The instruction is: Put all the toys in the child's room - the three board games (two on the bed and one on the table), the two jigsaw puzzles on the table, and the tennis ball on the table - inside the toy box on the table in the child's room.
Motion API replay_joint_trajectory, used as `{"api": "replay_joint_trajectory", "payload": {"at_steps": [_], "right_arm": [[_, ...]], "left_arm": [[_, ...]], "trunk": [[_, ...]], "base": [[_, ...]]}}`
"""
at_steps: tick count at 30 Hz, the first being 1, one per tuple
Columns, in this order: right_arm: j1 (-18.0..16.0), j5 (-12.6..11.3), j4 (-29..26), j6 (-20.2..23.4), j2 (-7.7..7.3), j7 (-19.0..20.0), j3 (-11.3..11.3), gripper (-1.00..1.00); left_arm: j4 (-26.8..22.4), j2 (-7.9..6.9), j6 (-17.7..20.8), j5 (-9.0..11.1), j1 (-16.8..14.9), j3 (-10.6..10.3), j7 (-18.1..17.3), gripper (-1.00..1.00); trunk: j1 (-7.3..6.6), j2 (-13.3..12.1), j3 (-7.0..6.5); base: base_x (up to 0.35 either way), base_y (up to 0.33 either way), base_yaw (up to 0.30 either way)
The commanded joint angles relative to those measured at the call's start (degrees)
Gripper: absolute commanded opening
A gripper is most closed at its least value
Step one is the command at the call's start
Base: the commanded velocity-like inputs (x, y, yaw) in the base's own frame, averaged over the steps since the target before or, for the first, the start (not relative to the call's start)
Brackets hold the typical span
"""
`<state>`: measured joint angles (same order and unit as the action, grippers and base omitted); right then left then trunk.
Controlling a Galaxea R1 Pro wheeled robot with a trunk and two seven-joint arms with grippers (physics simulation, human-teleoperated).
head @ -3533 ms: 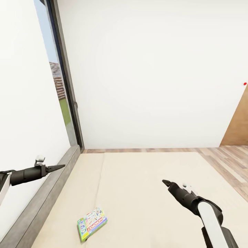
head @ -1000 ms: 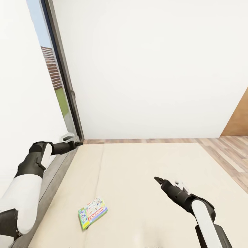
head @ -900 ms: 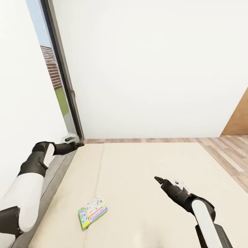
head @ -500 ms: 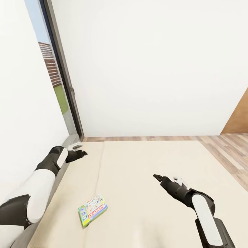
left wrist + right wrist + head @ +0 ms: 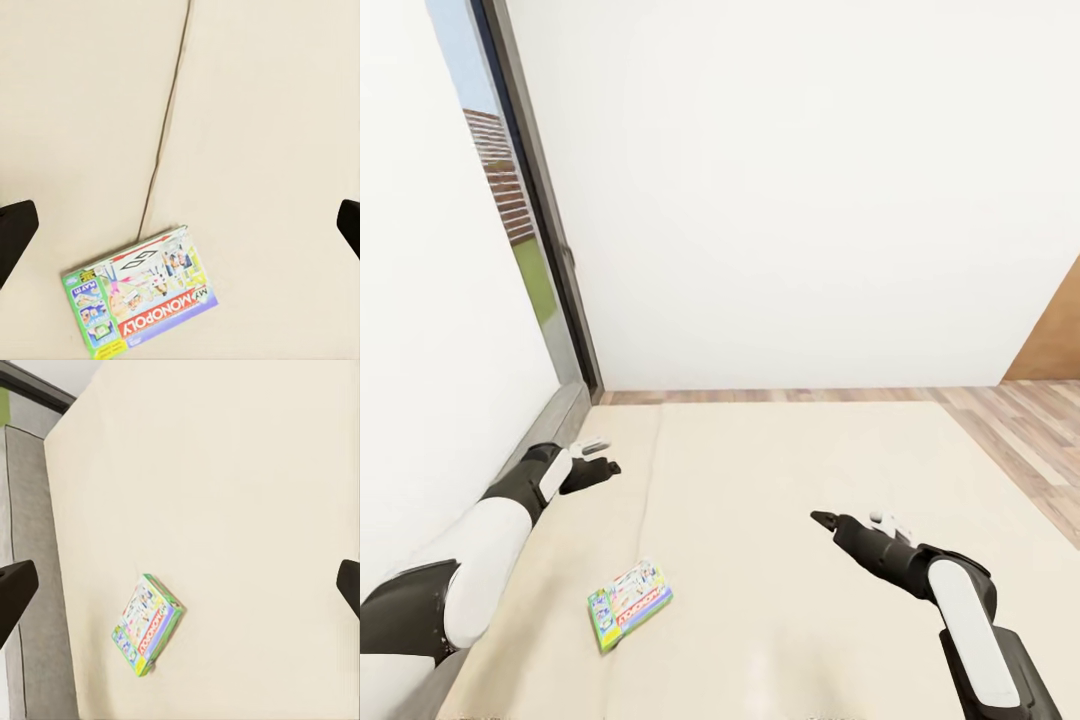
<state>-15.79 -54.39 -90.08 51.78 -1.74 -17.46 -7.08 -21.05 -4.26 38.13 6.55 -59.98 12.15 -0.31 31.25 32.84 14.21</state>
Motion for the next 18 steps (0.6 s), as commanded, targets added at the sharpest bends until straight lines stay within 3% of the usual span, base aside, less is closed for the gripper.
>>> {"api": "replay_joint_trajectory", "payload": {"at_steps": [1,7,18], "right_arm": [[0.0,-0.6,-0.1,0.3,-0.17,-0.5,0.0,1.00],[-0.1,-0.6,-0.1,1.9,-0.79,1.2,-0.1,1.00],[-0.9,-0.6,-0.1,5.4,-1.82,9.9,-0.3,1.00]], "left_arm": [[0.3,0.01,0.1,0.2,0.0,0.2,0.0,1.00],[1.9,-0.18,-0.5,0.3,0.0,0.1,0.1,1.00],[2.6,-0.37,-0.6,0.4,0.0,-0.1,0.1,1.00]], "trunk": [[0.02,0.1,0.19],[0.02,0.1,0.75],[0.02,0.1,1.78]], "base": [[0.000,0.000,0.000],[0.000,0.000,0.000],[0.000,0.000,0.000]]}}
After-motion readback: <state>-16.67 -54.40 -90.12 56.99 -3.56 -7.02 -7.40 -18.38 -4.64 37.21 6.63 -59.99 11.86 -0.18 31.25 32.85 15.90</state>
